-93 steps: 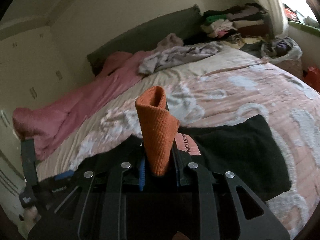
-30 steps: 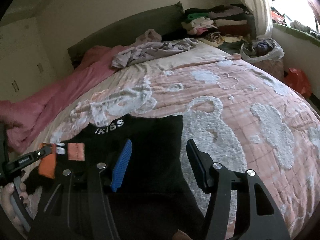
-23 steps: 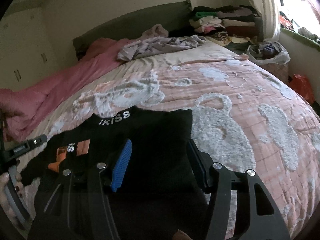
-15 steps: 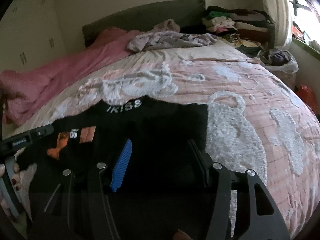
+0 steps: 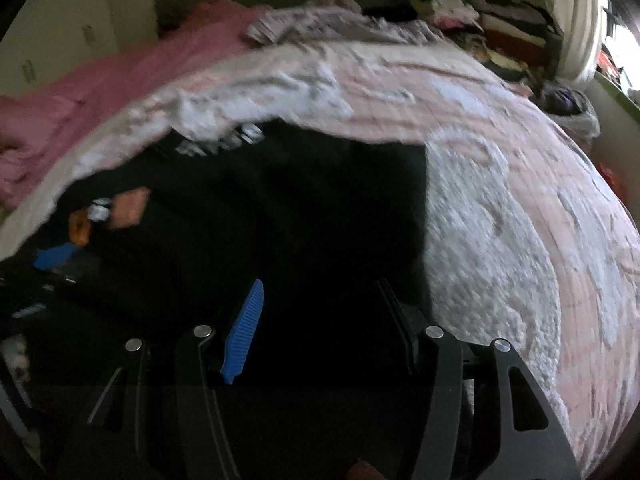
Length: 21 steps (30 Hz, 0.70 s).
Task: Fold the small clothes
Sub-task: 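Open the right gripper, laying the sleeve on the shirt front, then move the left tool to the other orange-cuffed sleeve end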
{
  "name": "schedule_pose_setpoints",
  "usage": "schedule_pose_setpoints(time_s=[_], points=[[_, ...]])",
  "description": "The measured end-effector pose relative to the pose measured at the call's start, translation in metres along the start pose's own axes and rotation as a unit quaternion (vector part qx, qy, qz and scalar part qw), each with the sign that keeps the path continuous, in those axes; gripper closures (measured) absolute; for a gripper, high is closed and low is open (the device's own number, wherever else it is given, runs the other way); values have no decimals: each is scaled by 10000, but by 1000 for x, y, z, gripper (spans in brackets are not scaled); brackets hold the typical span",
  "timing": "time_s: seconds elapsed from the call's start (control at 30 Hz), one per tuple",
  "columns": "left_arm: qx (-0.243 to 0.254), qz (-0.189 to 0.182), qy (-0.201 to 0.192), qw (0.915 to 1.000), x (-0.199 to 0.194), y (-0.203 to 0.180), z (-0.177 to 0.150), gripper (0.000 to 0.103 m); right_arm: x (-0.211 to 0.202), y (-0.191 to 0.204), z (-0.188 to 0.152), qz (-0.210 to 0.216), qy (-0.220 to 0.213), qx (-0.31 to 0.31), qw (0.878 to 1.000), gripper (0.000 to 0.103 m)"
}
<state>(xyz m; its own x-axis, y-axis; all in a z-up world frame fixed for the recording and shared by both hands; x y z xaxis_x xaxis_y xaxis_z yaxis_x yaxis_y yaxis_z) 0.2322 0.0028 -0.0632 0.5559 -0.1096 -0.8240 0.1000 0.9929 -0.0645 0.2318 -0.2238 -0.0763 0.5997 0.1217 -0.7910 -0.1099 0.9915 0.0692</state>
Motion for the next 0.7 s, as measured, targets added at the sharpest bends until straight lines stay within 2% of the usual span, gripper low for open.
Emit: schedule_pose_setpoints(time_s=[0.27, 0.4, 0.57, 0.63, 0.7], points=[[-164, -148, -55, 9997, -2, 5, 0, 48, 4, -6, -2, 142, 55, 142, 9998, 47], [-260, -179, -84, 9995, -8, 8, 0, 48, -5, -6, 0, 299, -6, 243, 9993, 41], [-365, -221, -142, 9990, -17, 11, 0, 46, -12, -1, 1, 364, -41, 201, 9991, 41], [-371, -154, -191, 9990, -23, 12, 0, 40, -16, 1, 1, 457, -72, 214, 9987, 31], [-366, -87, -239, 9990, -29, 13, -1, 36, -21, 4, 2, 539, -137, 213, 9982, 28]])
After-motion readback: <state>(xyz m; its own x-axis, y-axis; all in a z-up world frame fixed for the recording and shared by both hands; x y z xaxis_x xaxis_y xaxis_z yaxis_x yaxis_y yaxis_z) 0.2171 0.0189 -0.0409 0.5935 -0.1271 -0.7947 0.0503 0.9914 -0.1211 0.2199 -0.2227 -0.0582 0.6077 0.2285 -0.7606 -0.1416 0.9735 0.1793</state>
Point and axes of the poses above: each gripper's, at about its wrist camera, not at the fingertips, and x roughly the way its jaws point, y to its left, z to its top, the point moved 2 cm from there along x, roughly the way its jaws point
